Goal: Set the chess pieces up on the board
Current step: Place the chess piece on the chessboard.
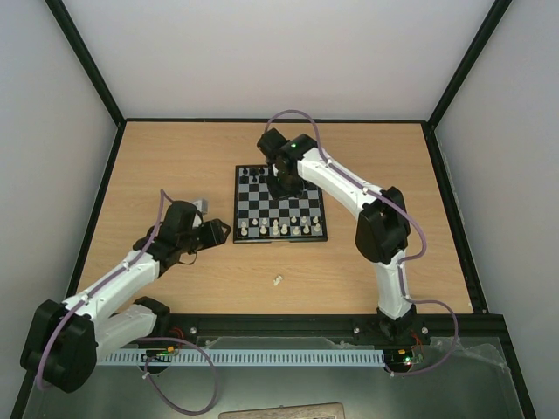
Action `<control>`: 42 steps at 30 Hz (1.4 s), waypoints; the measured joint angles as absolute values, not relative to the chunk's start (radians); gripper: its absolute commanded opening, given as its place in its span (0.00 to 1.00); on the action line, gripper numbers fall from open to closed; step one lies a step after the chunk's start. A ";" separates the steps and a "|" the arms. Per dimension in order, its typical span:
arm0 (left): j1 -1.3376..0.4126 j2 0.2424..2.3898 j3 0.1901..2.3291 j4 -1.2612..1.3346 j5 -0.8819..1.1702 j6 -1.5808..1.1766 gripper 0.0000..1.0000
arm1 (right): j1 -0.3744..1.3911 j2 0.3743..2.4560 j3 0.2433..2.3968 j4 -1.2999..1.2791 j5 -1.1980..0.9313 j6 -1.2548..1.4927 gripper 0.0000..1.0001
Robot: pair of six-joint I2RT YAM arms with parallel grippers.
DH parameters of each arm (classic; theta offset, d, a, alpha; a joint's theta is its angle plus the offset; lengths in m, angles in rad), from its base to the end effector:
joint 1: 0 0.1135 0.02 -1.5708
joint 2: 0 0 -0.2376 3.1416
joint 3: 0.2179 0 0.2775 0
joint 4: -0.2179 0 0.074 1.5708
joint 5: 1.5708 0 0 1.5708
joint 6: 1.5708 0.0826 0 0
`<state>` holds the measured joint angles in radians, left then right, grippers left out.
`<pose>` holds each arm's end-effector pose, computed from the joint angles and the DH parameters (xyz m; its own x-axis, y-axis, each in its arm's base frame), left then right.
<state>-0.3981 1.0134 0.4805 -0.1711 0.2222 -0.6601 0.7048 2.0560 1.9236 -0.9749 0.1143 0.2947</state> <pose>0.2473 -0.1238 0.1291 -0.7981 -0.3132 -0.5147 0.0552 0.8127 -0.5801 0.3695 0.3019 0.2078 -0.8277 -0.3251 -0.4574 -0.3808 0.9241 0.0322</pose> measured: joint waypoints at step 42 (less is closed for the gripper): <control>-0.370 1.017 0.425 -0.073 0.342 -0.638 0.63 | 0.714 2.223 1.900 -1.054 0.045 0.303 0.04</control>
<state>-0.3698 1.0172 0.4252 -0.0734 0.3416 -0.6384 0.7136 2.2227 1.9003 -1.0538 0.0448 0.3027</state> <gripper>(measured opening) 0.625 0.050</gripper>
